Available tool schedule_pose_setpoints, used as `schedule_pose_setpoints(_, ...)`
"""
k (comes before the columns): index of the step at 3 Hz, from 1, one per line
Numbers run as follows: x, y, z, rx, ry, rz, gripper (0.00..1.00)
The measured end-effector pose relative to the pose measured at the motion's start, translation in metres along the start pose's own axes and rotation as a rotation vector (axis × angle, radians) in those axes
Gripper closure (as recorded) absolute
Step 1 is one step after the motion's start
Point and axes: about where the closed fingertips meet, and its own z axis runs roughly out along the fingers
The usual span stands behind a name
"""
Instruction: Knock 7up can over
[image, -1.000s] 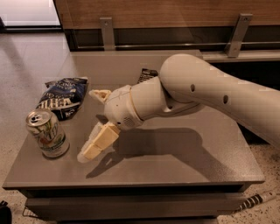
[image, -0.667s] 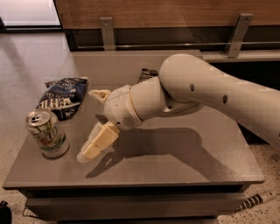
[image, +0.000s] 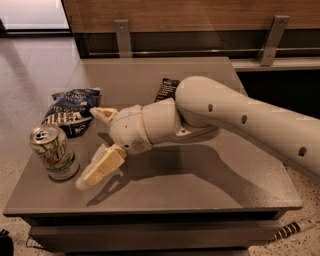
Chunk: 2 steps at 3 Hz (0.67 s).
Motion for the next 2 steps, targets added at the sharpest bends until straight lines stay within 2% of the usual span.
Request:
schedule_pose_setpoints(1, -0.007, -0.001, 0.024, -0.029, -0.097, 0.008, 0.0)
schedule_pose_setpoints(2, -0.017, -0.001, 0.042, -0.056, -0.168, -0.007, 0.0)
